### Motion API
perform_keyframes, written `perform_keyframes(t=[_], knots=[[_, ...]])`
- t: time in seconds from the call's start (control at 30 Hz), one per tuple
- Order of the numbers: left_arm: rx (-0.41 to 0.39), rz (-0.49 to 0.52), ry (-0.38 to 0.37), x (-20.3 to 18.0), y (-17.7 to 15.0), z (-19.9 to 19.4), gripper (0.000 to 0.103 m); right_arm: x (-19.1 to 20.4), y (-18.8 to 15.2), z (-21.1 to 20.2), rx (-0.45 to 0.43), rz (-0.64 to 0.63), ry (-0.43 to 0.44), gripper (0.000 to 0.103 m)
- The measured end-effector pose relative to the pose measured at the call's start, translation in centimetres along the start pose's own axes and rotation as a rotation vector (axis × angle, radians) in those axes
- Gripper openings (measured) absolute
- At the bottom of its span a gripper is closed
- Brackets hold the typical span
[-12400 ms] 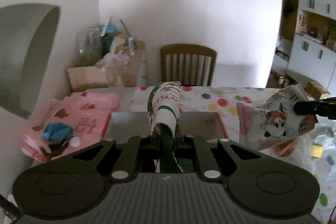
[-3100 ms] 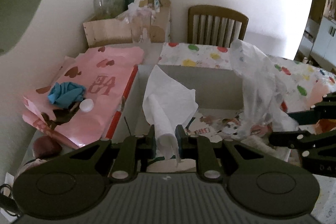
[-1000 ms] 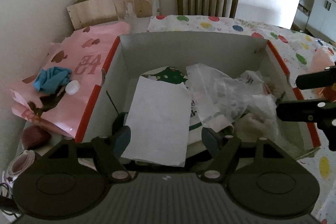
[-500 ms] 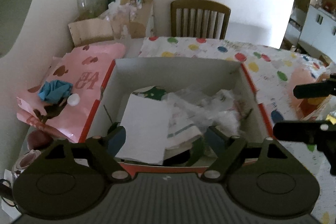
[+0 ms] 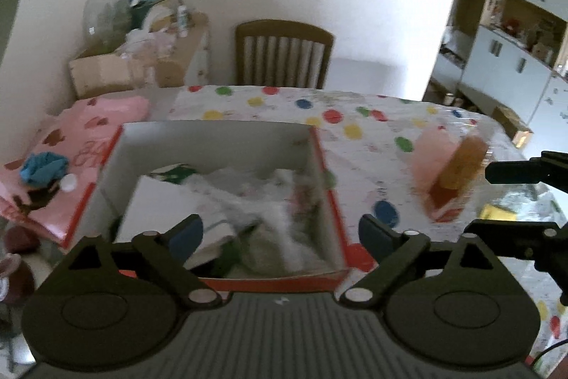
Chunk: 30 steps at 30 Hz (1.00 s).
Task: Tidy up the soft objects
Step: 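Move both grippers back over the table toward the yellow cloth and bubble wrap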
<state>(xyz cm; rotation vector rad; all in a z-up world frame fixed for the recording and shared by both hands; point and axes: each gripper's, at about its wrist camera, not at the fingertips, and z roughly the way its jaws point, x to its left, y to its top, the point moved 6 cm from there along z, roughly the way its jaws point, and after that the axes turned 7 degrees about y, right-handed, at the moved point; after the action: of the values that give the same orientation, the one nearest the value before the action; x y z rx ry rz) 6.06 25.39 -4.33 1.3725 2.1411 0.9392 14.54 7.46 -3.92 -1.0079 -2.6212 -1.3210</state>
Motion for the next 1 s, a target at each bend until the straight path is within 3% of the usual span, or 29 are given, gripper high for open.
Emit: perform_keyframes(t=[0.17, 0.63, 1.0], knots=[[-0.019, 0.010, -0.078, -3.8, -0.1, -0.8, 0.101, -2.9, -1.7, -3.2, -0.011, 0.031, -0.047, 0.102], [-0.030, 0.068, -0.194, -15.8, -1.2, -0.1, 0.101, -12.2, -8.2, -10.7, 0.002, 0.137, -0.192, 0.102], [-0.039, 0.163, -0.242, -25.9, -2.5, 2.7, 0.101, -19.5, -13.2, -14.6, 0.049, 0.213, -0.290, 0.096]])
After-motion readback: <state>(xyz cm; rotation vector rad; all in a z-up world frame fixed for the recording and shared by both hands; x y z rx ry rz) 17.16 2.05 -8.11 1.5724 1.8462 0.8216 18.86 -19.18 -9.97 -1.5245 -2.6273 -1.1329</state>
